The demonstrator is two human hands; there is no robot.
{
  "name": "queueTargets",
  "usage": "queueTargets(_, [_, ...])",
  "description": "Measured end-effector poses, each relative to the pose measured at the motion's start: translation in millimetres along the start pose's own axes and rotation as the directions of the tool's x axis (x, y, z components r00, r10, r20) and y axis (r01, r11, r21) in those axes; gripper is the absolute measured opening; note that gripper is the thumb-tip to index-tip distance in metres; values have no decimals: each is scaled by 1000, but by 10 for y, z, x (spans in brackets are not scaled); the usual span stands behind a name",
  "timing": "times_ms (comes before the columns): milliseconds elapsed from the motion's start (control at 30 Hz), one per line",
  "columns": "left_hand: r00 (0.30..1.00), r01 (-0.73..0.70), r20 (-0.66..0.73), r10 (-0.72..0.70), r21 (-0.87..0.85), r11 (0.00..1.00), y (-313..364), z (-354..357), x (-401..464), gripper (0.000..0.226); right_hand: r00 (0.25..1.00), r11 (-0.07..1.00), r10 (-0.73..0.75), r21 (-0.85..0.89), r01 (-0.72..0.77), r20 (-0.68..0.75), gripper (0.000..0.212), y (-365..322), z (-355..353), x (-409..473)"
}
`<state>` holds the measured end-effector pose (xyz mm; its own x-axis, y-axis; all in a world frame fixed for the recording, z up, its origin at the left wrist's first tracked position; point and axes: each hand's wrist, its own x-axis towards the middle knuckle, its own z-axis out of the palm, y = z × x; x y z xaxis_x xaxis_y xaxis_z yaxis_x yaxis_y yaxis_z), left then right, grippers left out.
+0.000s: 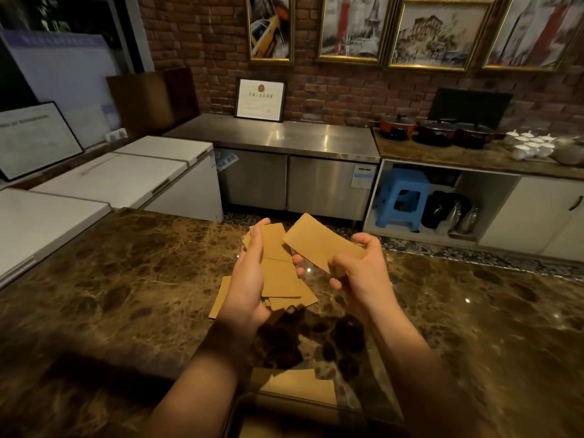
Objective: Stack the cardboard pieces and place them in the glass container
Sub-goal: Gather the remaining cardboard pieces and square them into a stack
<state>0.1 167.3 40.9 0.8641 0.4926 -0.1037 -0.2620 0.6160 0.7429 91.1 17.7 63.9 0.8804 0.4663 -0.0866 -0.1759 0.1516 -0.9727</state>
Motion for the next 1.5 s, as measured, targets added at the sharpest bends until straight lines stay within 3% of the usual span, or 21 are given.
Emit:
queueTargets(67, [998, 58, -4, -58, -4, 998, 54, -54, 7, 39, 997, 996, -4, -87, 10, 76, 53, -119, -113, 36])
queueTargets(200, [987, 159, 19, -160, 62, 985, 65, -81, 11, 53, 932, 949, 97, -315, 20, 350, 32, -317, -249, 93])
queueTargets(267, [970, 224, 56, -237, 181, 958, 7, -20, -11, 58, 894, 864, 104, -484, 136, 436, 33, -345, -169, 88])
queueTargets(333, [949, 276, 97, -300, 206, 939, -52, 40, -37, 53, 881, 804, 34, -536, 256, 472, 39, -308, -33, 90])
queueTargets(433, [951, 288, 92, -296, 84, 954, -59, 11, -49, 50, 913, 681, -70, -649, 338, 402, 56, -134, 134, 111])
queueTargets(533, [968, 245, 45, -248, 58, 968, -43, -119, -34, 34, 913, 583, -63, -728, 361, 402, 79, 101, 211, 186])
queueTargets(600, [970, 243, -24, -243, -28, 970, -22, -203, -27, 30, 920, 685, -8, -668, 290, 391, 82, 233, 242, 293])
queueTargets(667, [963, 226, -114, -246, -161, 961, 48, -321, -25, 33, 964, 764, 68, -635, 116, 258, 77, 374, 234, 464])
queueTargets(700, [955, 205, -170, -242, -208, 956, 93, -410, -17, 32, 977, 725, 117, -688, 38, 178, 75, 456, 222, 561])
queueTargets(767, [926, 183, -279, -254, -257, 949, 167, -589, -5, 29, 968, 515, 241, -855, -68, 68, 75, 638, 180, 721])
queueTargets(867, [893, 150, -359, -271, -331, 932, 206, -811, 37, 32, 929, 265, 369, -961, -84, 21, 78, 894, 294, 859])
queueTargets(1000, [891, 78, -388, -234, -377, 923, 144, -935, 62, 32, 944, 64, 314, -990, -126, -100, 108, 1162, 603, 926])
queueTargets(1100, [895, 77, -381, -233, -383, 921, 138, -985, 59, 27, 955, -21, 248, -986, -163, -164, 120, 1291, 774, 959])
queueTargets(1267, [892, 52, -402, -207, -363, 930, 187, -1069, 75, 17, 944, 37, 259, -974, -223, -206, 128, 1323, 855, 1075])
queueTargets(1400, [885, 42, -413, -212, -385, 922, 203, -1105, 71, 19, 869, 41, 477, -985, -169, -129, 121, 1161, 884, 1244])
queueTargets(1500, [890, 42, -401, -218, -403, 914, 198, -1080, 75, 18, 795, 198, 605, -961, -193, -35, 120, 1086, 900, 1353])
